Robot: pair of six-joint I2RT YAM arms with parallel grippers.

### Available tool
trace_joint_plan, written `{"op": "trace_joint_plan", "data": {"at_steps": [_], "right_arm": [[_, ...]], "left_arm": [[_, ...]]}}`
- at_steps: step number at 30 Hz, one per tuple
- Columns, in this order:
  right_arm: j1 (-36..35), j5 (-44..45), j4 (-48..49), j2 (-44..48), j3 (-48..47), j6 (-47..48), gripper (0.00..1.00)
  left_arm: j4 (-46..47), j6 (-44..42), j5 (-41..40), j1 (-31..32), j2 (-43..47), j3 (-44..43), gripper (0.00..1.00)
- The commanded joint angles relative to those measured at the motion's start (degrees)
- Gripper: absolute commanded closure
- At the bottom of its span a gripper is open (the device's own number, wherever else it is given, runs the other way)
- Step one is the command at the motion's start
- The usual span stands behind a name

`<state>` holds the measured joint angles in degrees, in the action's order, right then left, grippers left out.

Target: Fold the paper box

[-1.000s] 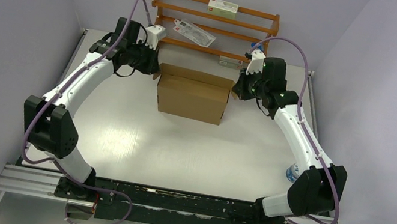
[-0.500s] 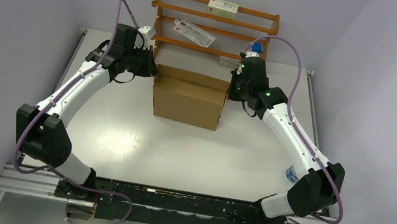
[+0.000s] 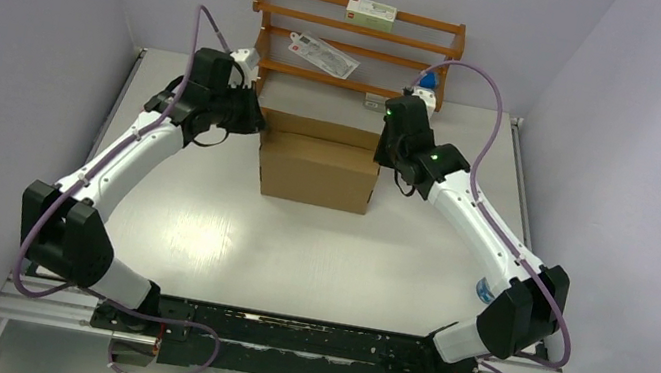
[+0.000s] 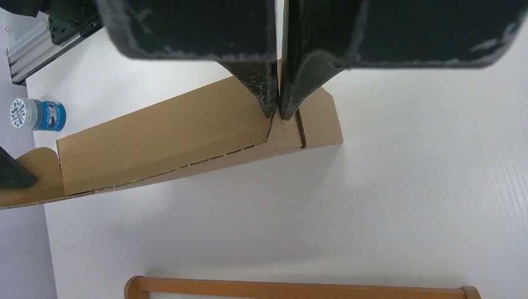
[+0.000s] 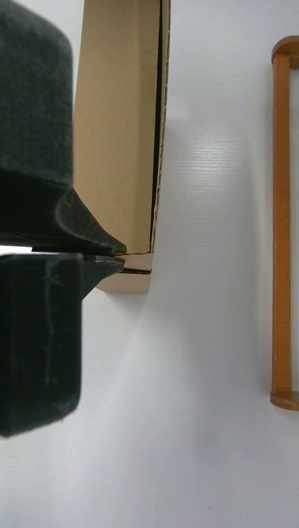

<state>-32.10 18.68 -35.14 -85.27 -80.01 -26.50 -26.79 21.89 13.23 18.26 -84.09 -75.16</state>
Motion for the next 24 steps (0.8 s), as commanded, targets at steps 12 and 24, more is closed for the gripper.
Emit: {"op": "trace_joint_plan", "data": {"at_steps": [12, 24], "right_arm": [[-3.59, 0.12, 6.43, 0.99, 4.27, 4.72, 1.0], [-3.75, -1.18, 7.7, 0.77, 5.46, 6.34, 1.0]], "left_arm": [[1.62, 0.76, -0.27, 2.99, 2.15, 1.45, 0.95], [0.74, 0.21, -1.66, 3.62, 0.95, 1.47, 0.95]]}}
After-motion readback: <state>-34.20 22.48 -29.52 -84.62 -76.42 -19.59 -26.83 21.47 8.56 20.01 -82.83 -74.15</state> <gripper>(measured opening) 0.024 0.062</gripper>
